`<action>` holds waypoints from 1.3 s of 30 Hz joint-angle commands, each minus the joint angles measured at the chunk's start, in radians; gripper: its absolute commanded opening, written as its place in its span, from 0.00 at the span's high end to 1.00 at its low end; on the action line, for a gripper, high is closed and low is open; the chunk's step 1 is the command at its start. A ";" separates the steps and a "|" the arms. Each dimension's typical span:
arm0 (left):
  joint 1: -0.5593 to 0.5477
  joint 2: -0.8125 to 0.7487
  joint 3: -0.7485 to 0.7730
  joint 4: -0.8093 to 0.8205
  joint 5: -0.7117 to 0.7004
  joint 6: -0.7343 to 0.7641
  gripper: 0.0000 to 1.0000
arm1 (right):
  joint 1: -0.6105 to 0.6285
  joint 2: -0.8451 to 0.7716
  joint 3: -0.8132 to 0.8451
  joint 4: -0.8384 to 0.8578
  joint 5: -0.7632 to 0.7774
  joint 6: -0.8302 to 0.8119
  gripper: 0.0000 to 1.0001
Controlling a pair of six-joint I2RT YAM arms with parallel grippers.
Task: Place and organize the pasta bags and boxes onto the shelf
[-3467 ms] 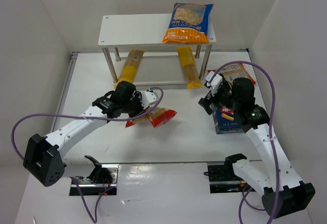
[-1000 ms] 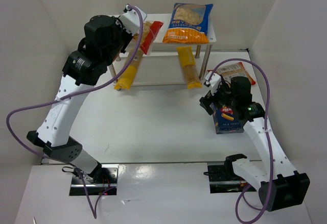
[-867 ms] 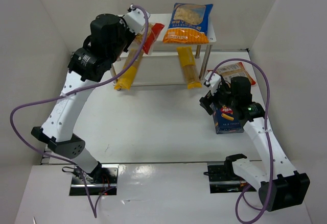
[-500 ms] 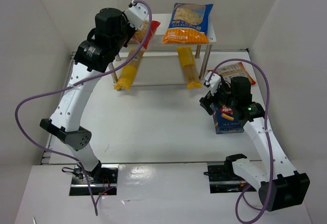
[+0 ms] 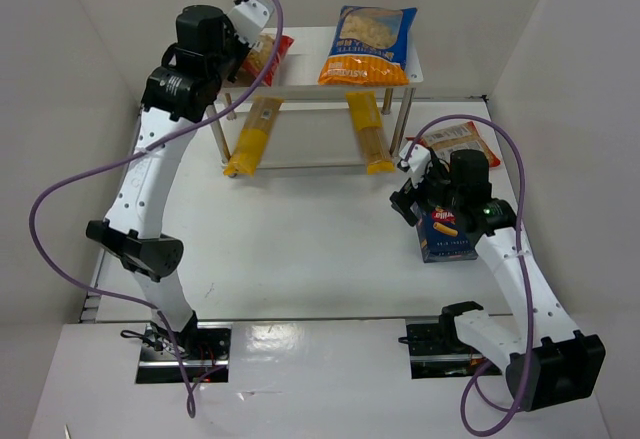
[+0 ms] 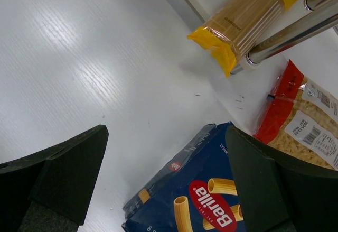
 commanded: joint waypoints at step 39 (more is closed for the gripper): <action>0.051 -0.192 -0.400 0.195 0.230 0.062 0.15 | -0.007 0.006 -0.005 -0.002 -0.013 -0.016 0.00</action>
